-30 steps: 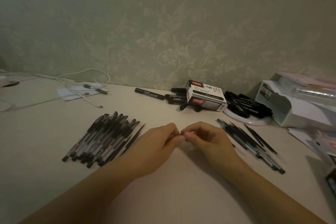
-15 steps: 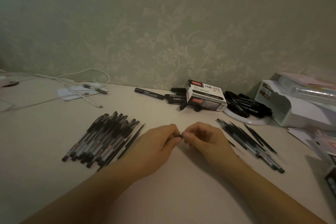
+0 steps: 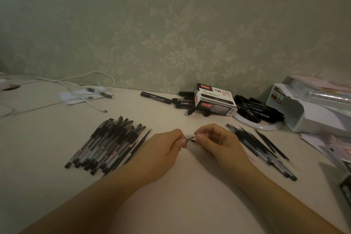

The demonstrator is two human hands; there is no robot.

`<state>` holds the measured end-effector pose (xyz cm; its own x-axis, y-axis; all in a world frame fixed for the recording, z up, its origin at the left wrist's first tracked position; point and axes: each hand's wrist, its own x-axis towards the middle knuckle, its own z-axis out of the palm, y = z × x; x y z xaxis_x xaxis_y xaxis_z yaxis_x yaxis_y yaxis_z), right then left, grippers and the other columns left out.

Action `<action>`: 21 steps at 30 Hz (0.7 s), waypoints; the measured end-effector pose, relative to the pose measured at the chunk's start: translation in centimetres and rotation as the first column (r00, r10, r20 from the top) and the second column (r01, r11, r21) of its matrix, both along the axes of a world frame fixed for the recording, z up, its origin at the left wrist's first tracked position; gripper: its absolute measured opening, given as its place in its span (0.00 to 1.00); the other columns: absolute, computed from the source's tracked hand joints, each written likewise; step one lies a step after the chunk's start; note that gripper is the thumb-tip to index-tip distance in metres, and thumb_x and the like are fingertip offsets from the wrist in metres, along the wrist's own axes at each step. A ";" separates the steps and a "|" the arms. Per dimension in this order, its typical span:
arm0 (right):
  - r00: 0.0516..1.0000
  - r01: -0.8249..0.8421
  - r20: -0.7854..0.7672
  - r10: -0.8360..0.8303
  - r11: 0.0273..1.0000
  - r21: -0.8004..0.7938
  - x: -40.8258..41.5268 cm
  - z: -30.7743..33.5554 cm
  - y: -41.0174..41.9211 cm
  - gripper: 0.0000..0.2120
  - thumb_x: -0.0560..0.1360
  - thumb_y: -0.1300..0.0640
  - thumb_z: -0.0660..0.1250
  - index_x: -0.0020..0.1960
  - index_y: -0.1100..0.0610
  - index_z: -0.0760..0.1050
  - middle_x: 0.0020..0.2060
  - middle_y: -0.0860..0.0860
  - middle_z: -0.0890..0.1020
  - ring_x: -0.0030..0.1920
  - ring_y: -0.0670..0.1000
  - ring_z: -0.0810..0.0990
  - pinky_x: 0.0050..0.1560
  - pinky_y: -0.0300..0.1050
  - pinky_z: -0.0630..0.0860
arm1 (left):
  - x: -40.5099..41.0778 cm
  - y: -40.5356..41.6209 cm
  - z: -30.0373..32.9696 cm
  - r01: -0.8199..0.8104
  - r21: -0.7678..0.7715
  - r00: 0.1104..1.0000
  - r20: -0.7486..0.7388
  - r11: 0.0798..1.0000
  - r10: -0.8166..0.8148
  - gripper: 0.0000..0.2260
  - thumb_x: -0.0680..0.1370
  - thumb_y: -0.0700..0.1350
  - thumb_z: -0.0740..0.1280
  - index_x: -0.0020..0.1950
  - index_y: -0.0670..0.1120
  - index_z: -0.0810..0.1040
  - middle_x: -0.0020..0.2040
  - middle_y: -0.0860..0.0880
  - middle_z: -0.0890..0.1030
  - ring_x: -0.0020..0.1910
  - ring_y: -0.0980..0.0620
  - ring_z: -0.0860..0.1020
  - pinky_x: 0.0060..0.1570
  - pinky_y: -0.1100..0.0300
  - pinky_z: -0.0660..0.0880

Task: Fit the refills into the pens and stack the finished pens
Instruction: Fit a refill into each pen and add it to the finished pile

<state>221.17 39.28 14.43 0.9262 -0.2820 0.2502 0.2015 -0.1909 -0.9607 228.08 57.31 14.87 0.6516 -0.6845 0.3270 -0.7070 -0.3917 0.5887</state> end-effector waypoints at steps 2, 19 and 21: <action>0.997 0.068 0.023 -0.069 0.997 0.040 0.0 0.0 -0.3 0.04 0.76 0.64 0.70 0.47 0.56 0.82 0.35 0.53 0.83 0.34 0.45 0.78 0.37 0.33 0.76 | 0.0 0.0 0.0 0.017 -0.007 1.000 -0.011 1.000 -0.017 0.08 0.83 0.50 0.55 0.54 0.55 0.73 0.32 0.51 0.73 0.29 0.55 0.68 0.31 0.57 0.66; 0.995 0.076 0.007 -0.098 0.724 -0.685 -0.4 -0.8 0.7 0.04 0.75 0.51 0.71 0.49 0.45 0.81 0.39 0.43 0.78 0.41 0.42 0.76 0.40 0.30 0.70 | 0.0 0.1 0.3 0.022 0.000 1.000 -0.016 1.000 -0.022 0.11 0.83 0.48 0.55 0.62 0.60 0.72 0.34 0.53 0.73 0.31 0.59 0.70 0.35 0.61 0.70; 0.992 0.112 0.032 -0.120 0.762 -0.638 -0.5 -0.5 0.9 0.04 0.75 0.48 0.71 0.50 0.44 0.80 0.40 0.42 0.78 0.42 0.42 0.77 0.42 0.31 0.72 | 0.1 0.0 0.2 0.020 -0.056 0.998 -0.056 0.998 -0.023 0.12 0.83 0.48 0.55 0.62 0.62 0.72 0.34 0.55 0.74 0.31 0.61 0.70 0.34 0.63 0.71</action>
